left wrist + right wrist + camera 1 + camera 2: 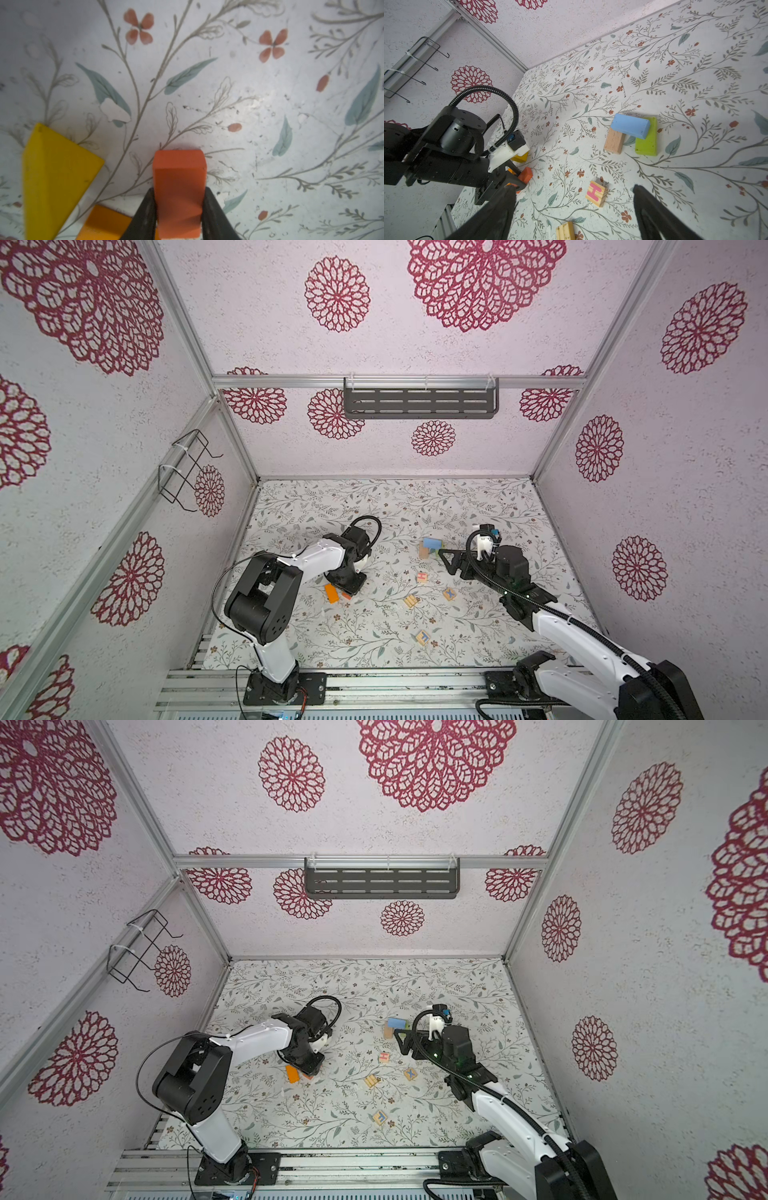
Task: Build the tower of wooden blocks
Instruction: 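Close the left gripper on the red block, then carry the red block with the left gripper over the blue-topped stack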
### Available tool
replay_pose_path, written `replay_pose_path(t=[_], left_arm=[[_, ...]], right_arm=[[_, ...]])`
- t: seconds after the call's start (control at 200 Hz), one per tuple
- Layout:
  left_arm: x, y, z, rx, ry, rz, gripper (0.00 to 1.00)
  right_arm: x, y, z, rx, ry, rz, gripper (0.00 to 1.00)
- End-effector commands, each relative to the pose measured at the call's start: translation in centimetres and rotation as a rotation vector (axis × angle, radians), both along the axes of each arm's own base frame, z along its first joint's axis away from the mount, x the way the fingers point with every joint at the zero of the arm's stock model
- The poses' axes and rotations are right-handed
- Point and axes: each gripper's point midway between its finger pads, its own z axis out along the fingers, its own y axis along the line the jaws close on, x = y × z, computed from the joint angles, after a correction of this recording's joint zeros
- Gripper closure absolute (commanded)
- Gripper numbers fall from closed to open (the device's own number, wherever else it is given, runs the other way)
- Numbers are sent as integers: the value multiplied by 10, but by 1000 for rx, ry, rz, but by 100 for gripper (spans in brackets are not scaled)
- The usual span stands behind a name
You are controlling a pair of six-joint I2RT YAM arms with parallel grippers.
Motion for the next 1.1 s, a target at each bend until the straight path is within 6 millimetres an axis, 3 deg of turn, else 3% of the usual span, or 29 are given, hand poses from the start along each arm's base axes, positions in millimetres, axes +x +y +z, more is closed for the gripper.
replay_pose_path(t=[0.0, 0.125, 0.335, 0.685, 0.71, 0.926, 1.091], left_arm=[[-1, 0, 3, 18, -8, -29, 75], [3, -5, 14, 13, -39, -44, 75], [27, -28, 37, 2, -104, -115, 74], [88, -87, 77, -31, -208, -321, 74], [92, -91, 67, -18, -185, -335, 74], [124, -134, 74, -44, -242, -471, 74], [136, -172, 74, -83, -281, -574, 74]], right_arm=[[-1, -1, 10, 26, -33, -3, 9], [0, -2, 8, 22, -28, -8, 9], [5, -9, 0, 11, -4, -31, 9], [19, -59, -21, 77, 61, -188, 9], [20, -63, -23, 84, 67, -202, 9], [25, -90, -39, 118, 111, -290, 9], [26, -101, -47, 114, 124, -331, 9]])
